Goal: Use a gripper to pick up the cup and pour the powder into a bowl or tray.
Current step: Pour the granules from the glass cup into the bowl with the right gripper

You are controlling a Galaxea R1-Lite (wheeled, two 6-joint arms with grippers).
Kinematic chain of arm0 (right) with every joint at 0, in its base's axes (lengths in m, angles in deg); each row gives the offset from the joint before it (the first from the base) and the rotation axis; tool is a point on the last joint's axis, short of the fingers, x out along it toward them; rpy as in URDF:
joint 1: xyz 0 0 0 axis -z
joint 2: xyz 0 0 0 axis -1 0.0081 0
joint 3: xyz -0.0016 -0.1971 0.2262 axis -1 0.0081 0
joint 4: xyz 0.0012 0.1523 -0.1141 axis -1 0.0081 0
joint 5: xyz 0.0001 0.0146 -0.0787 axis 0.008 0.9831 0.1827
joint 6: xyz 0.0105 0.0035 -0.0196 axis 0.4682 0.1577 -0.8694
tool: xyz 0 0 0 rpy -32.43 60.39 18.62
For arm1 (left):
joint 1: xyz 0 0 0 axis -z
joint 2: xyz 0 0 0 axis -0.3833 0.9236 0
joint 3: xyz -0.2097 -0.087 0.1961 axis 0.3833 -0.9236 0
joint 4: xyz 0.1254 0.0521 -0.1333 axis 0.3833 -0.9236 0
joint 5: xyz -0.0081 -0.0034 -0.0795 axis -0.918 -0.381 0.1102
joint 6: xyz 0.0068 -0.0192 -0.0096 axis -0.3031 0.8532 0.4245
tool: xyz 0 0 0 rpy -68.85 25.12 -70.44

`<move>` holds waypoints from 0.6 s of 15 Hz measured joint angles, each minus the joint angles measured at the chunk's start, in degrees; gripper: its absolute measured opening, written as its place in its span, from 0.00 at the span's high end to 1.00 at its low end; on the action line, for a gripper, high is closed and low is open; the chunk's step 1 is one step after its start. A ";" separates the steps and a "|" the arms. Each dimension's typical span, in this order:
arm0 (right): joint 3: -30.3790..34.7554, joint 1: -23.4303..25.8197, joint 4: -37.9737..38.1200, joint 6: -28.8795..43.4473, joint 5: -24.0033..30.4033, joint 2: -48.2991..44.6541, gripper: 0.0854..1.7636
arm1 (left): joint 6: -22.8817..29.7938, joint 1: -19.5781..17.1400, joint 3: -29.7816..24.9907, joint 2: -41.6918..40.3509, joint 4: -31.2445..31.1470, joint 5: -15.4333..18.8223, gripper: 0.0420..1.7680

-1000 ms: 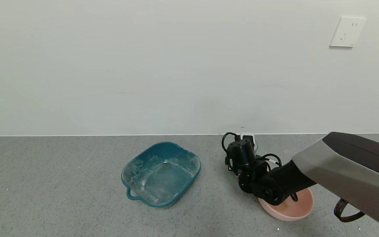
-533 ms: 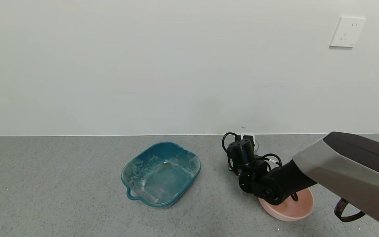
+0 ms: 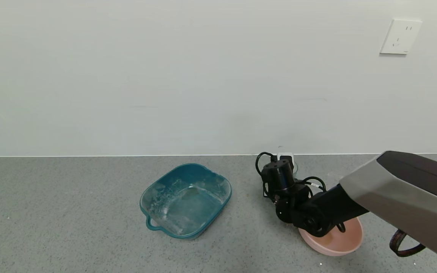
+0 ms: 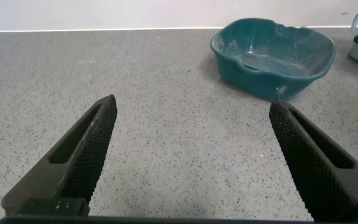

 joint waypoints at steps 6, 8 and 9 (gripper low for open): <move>1.22 -0.57 0.41 0.00 0.05 -2.16 0.25 | 0.00 -0.02 0.00 0.00 0.00 0.00 0.00; 1.90 -0.77 0.41 -0.80 0.11 -3.41 0.25 | 0.00 -0.02 0.00 0.00 0.00 0.00 0.00; 2.15 -0.79 0.41 -1.10 0.16 -4.11 0.25 | 0.00 -0.02 0.00 0.00 0.00 0.00 0.00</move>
